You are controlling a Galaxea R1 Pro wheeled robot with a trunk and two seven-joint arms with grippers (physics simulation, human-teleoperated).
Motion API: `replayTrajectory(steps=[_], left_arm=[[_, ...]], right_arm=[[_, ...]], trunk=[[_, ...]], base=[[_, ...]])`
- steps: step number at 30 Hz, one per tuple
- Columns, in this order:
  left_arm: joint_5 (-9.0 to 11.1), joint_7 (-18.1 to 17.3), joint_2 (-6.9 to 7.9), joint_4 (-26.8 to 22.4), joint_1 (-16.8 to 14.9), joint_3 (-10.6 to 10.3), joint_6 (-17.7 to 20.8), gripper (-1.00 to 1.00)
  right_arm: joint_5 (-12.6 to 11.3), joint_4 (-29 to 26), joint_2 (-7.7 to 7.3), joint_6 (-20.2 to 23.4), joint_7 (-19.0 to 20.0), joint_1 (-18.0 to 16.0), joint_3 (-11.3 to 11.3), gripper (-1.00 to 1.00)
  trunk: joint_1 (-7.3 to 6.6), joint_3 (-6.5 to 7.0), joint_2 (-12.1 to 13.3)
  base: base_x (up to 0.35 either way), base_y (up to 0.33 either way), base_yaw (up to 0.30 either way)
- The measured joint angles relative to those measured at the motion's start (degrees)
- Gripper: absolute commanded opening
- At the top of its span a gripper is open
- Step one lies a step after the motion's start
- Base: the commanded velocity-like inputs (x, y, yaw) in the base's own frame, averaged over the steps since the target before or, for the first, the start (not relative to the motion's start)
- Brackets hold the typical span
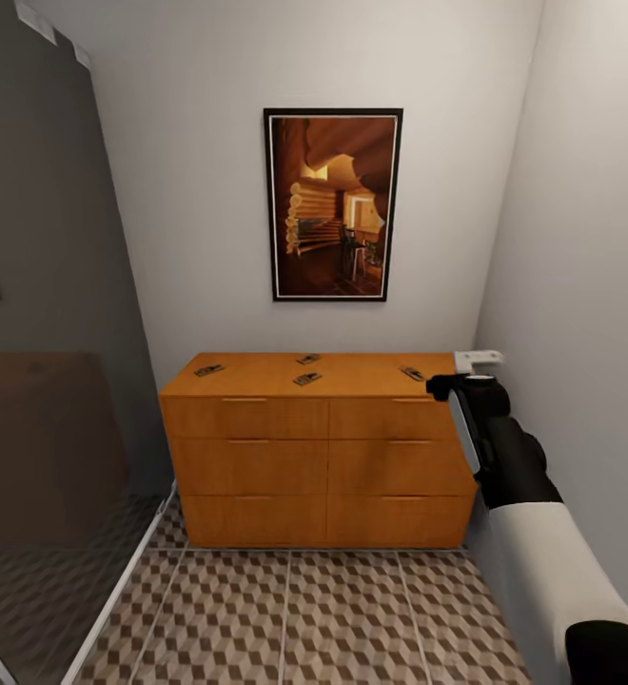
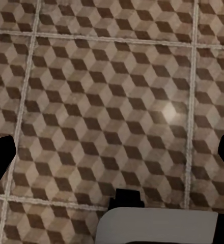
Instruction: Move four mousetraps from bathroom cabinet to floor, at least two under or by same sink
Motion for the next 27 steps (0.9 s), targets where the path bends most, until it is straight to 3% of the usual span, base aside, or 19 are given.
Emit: replayTrajectory(steps=[8, 16, 27], left_arm=[[0.0, -0.1, -0.01, 1.7, 0.0, -0.1, -0.1, 1.0], [0.0, -0.1, -0.02, 2.5, 0.0, 0.0, -0.1, 1.0], [0.0, -0.1, -0.01, 2.6, 0.0, -0.1, -0.1, 1.0]], right_arm=[[-0.1, 4.0, 0.02, -1.6, 1.0, -1.8, 0.1, 1.0], [0.0, 4.3, -0.35, -1.8, 6.9, -1.9, 0.0, 1.0], [0.1, 4.3, -0.45, -1.8, 10.1, -1.9, 0.0, 1.0]], trunk=[[0.0, 0.0, 0.0], [0.0, 0.0, 0.0], [0.02, 0.0, 0.0]], base=[[0.33, 0.0, 0.0], [0.335, -0.001, 0.0], [0.251, -0.038, 0.0]])
